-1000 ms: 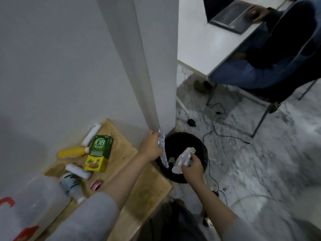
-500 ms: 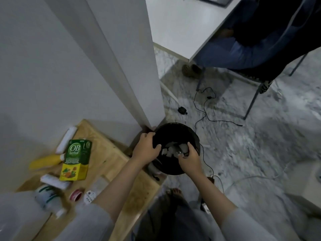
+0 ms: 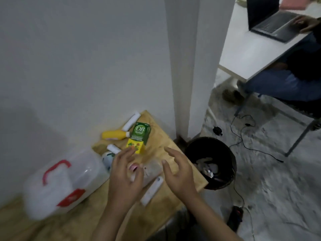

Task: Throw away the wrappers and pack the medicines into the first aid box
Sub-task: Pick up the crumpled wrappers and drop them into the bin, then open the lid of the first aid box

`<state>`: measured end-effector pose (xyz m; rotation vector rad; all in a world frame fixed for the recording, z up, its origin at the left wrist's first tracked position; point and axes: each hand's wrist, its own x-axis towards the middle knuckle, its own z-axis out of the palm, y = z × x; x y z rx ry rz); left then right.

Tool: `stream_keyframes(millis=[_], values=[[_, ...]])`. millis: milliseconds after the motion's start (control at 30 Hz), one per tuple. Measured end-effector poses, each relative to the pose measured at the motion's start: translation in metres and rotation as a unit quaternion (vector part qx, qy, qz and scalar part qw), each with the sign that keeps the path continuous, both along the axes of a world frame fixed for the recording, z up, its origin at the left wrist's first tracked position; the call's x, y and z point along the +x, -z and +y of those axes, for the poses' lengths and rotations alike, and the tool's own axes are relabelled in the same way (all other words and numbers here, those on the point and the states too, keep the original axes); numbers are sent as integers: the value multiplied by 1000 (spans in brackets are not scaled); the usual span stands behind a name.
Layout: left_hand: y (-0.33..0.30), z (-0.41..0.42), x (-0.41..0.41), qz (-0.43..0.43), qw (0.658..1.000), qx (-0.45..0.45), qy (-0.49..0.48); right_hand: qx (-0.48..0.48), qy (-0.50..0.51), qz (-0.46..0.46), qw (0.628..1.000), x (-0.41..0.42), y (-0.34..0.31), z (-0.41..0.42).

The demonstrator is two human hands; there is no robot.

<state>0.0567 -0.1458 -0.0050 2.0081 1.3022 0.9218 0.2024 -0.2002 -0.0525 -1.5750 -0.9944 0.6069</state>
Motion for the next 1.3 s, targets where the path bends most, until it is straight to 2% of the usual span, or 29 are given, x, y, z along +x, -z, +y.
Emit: stream_keyframes(millis=[100,233,367,467,567,733,867,1033,1167,1300], values=[[-5,-7,-63,6,995,73,-65,64,-86,-31,994,-51,-12,19],[1,-20,-141,39,976,130,-171,143,-181,-104,968,-114,-15,46],[29,-22,-199,92,957,124,-248,180,-287,-204,918,-152,-8,65],[55,-21,-219,104,955,118,-252,171,-344,-260,886,-164,5,76],[80,-19,-227,93,957,120,-247,183,-359,-299,865,-167,20,84],[107,-10,-231,54,951,177,-247,238,-350,-347,837,-165,42,95],[119,1,-234,75,937,229,-252,272,-331,-391,815,-166,51,102],[122,10,-231,65,931,244,-265,302,-292,-432,798,-169,55,103],[122,11,-232,59,929,253,-264,334,-278,-444,784,-170,56,106],[122,11,-234,53,931,255,-258,334,-310,-427,781,-166,56,107]])
